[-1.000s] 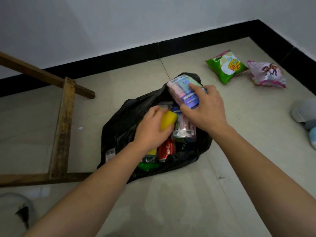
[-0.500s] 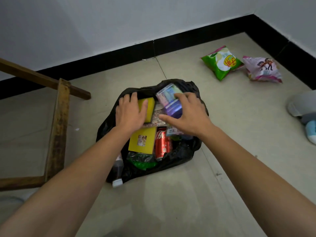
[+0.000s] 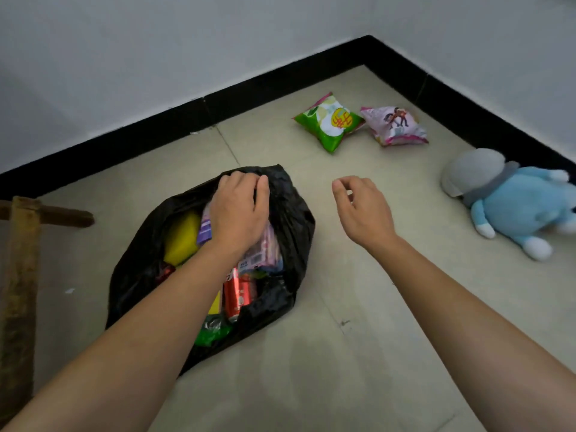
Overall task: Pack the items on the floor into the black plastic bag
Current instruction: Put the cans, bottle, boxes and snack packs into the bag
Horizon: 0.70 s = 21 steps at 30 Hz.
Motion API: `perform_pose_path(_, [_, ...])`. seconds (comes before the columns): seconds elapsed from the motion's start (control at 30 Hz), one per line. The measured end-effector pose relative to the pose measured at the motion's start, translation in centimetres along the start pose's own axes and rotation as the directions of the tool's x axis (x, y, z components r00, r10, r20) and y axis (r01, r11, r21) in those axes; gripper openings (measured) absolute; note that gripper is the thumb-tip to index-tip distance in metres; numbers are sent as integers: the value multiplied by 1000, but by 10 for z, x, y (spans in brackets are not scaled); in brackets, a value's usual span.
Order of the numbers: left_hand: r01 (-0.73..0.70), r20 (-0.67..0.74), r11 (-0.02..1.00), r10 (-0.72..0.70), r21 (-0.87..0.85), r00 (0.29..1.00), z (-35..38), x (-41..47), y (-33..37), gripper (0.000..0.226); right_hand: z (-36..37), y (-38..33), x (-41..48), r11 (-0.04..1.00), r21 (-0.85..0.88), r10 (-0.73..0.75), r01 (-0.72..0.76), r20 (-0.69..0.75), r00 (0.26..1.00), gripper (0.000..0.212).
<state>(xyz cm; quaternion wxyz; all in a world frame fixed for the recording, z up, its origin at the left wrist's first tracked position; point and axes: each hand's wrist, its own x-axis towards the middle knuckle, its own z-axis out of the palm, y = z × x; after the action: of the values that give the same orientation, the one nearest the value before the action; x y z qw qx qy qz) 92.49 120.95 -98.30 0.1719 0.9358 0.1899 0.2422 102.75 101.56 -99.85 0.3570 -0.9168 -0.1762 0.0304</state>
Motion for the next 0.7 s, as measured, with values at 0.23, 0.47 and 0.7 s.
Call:
perform_pose_path(0.23, [-111, 139, 993, 104, 43, 985, 9, 54, 97, 51, -90, 31, 33, 991, -101, 93, -86, 61, 994, 42])
perform_pose_path(0.47, [-85, 310, 985, 34, 152, 950, -43, 106, 200, 54, -217, 30, 69, 986, -157, 72, -46, 160, 985, 41])
perform_pose_path(0.7, [-175, 386, 937, 47, 304, 921, -86, 167, 255, 75, -264, 40, 107, 997, -73, 51, -38, 189, 981, 52])
